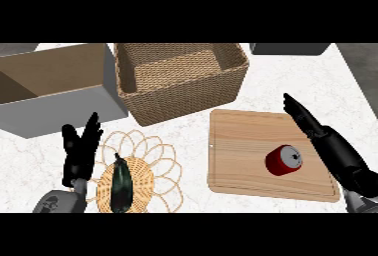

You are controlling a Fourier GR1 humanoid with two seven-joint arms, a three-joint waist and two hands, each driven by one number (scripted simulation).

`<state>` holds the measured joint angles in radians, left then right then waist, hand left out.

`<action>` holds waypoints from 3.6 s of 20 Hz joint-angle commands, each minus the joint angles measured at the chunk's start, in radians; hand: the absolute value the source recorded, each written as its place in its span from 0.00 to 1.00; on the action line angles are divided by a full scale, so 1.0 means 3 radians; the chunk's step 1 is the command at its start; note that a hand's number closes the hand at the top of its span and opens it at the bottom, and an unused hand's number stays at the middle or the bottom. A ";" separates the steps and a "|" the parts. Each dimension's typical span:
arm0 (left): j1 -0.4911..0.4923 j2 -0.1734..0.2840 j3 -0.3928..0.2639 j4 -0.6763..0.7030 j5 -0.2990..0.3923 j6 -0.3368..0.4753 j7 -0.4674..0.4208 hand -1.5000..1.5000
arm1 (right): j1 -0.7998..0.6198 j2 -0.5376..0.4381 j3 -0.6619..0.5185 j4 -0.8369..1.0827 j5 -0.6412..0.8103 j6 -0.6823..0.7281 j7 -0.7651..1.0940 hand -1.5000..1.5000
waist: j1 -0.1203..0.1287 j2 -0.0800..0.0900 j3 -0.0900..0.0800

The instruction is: Pick the can from the cutting board and place it in the basket

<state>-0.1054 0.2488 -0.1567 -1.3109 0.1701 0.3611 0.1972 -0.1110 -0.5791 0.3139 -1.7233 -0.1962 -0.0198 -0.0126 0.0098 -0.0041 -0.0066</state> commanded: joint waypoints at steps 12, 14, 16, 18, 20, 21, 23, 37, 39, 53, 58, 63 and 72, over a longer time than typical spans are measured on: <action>0.0573 0.0275 -0.0046 0.0110 0.0210 -0.0782 -0.0052 0.50 | -0.0582 0.1179 0.0553 0.0237 0.0382 -0.0352 -0.0371 0.00 | 0.0010 0.0009 0.0017; 0.0582 0.0296 -0.0037 0.0018 0.0221 -0.0788 -0.0014 0.50 | -0.0656 0.1252 0.0721 0.0185 0.0746 -0.0716 0.0024 0.00 | 0.0001 -0.0003 0.0014; 0.0702 0.0408 0.0040 -0.0039 0.0309 -0.0894 -0.0004 0.50 | -0.0757 0.0915 0.0611 0.0070 0.0928 -0.0701 0.0443 0.00 | -0.0016 -0.0022 0.0009; 0.0598 0.0345 0.0022 -0.0007 0.0253 -0.0787 0.0033 0.50 | -0.0917 0.0460 0.0447 0.0232 0.1293 -0.0660 0.0626 0.00 | -0.0070 -0.0019 -0.0001; 0.0749 0.0296 -0.0048 -0.0103 0.0207 -0.0723 0.0024 0.50 | -0.0967 0.0047 0.0368 0.0151 0.1546 -0.0551 0.0926 0.00 | -0.0108 -0.0055 -0.0005; 0.0748 0.0392 0.0045 -0.0087 0.0259 -0.0783 0.0023 0.50 | -0.1048 0.0004 0.0397 0.0015 0.1641 -0.0528 0.1183 0.00 | -0.0109 -0.0059 -0.0006; 0.0751 0.0270 -0.0031 -0.0095 0.0188 -0.0682 -0.0007 0.50 | -0.1192 -0.0352 0.0233 -0.0143 0.1577 -0.0176 0.1439 0.00 | -0.0133 -0.0045 0.0002; 0.0760 0.0270 -0.0006 -0.0260 0.0200 -0.0689 0.0103 0.50 | -0.1829 -0.1730 -0.0335 -0.0763 -0.0338 0.2183 0.2836 0.00 | -0.0103 -0.0020 0.0012; 0.0856 0.0290 -0.0049 -0.0331 0.0159 -0.0721 0.0072 0.50 | -0.1841 -0.1939 -0.0544 -0.0680 -0.0619 0.2407 0.2843 0.00 | -0.0083 -0.0015 0.0016; 0.0699 0.0270 0.0093 -0.0095 0.0111 -0.0901 0.0049 0.50 | -0.1370 -0.1583 -0.0616 -0.1044 -0.0533 0.2141 0.3051 0.00 | -0.0028 0.0012 0.0019; 0.0598 0.0141 0.0056 -0.0042 0.0008 -0.0779 0.0119 0.50 | -0.0865 -0.1234 -0.0519 -0.1091 0.0203 0.2081 0.2621 0.00 | -0.0051 0.0019 0.0024; 0.0892 0.0298 0.0105 -0.0566 0.0086 -0.0893 0.0304 0.50 | -0.1097 -0.0819 -0.0236 -0.0909 0.0603 0.1971 0.2739 0.00 | 0.0022 0.0016 0.0023; 0.0769 0.0091 0.0077 -0.0482 -0.0088 -0.0728 0.0386 0.50 | -0.0391 -0.0649 -0.0085 -0.0685 0.1545 0.1910 0.1932 0.00 | -0.0027 0.0014 0.0025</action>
<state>0.1057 0.2957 -0.1161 -1.4491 0.1655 0.1145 0.2398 -0.2888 -0.8017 0.2782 -1.9602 0.1704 0.5693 0.6535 0.0031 -0.0050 0.0082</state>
